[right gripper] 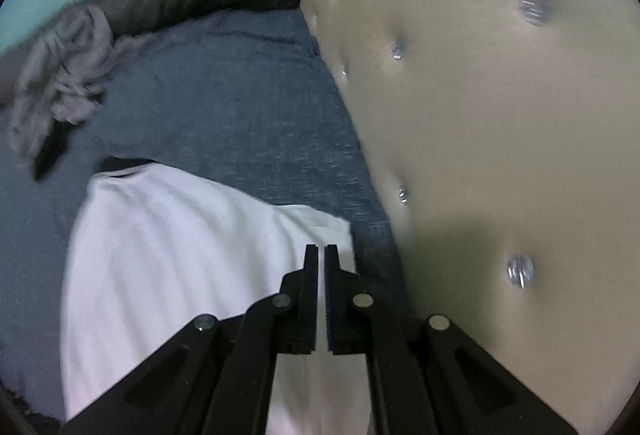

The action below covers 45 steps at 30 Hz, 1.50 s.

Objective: Fold clothes

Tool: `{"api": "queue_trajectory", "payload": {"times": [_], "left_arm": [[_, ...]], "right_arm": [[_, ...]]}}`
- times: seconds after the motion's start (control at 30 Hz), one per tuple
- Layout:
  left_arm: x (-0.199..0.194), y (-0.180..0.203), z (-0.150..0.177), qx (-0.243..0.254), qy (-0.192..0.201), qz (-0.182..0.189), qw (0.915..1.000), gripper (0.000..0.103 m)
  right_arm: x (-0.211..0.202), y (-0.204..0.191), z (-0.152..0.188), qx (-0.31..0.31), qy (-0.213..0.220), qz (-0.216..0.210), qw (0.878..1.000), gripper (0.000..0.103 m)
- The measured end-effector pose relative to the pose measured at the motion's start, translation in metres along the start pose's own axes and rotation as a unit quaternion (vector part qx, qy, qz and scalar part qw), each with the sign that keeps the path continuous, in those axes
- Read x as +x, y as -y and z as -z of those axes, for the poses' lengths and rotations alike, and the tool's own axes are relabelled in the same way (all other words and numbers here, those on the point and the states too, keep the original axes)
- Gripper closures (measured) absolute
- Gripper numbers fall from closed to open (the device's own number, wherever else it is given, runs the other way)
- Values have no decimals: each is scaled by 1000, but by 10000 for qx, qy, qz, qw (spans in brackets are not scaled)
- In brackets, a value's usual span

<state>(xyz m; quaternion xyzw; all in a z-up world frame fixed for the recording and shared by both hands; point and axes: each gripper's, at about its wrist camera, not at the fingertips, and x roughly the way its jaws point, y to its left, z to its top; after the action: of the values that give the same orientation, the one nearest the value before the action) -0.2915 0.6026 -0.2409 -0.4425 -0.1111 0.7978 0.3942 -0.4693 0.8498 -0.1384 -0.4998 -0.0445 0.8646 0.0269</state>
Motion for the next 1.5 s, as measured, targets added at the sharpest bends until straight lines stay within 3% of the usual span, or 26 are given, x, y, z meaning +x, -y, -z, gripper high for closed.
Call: {"api": "queue_trajectory", "payload": {"times": [0.07,0.2,0.33,0.43,0.53,0.57,0.6,0.67,0.9,1.17,1.27,1.4,1.5], "left_arm": [[-3,9,2,1,-11,88,10000,95],[-5,27,6,17,-91,241,9997,82],[2,33,11,-132,-220,302,9992,82],[7,33,17,-282,-319,398,9983,84],[9,36,23,-249,-357,406,9982,99],[9,37,25,-239,-369,408,9982,99],[10,36,25,-241,-364,402,9982,99],[8,37,27,-222,-329,388,9985,100],[4,41,32,-53,-301,234,9993,100],[4,41,31,-66,-335,165,9993,99],[2,40,33,-44,-366,143,9992,100],[-1,41,36,34,-400,79,9992,101],[-3,40,36,-4,-395,84,9992,101]], "right_arm": [[-14,5,13,43,-6,-276,9996,97],[-37,12,44,145,-127,-708,9973,85],[-49,21,79,226,-247,-854,9958,84],[-56,32,99,448,-251,-1100,9926,84],[-57,38,107,666,-200,-1307,9890,84],[-56,39,109,752,-192,-1371,9875,84],[-56,40,110,834,-180,-1434,9860,90],[-57,41,112,896,-96,-1365,9865,100],[-51,45,112,1112,1,-847,9902,103],[-74,48,126,1333,431,-1256,9821,102],[-79,44,138,1239,332,-1278,9835,99],[-83,46,165,1375,282,-1408,9800,84],[-84,47,180,1508,263,-1574,9756,79]]}}
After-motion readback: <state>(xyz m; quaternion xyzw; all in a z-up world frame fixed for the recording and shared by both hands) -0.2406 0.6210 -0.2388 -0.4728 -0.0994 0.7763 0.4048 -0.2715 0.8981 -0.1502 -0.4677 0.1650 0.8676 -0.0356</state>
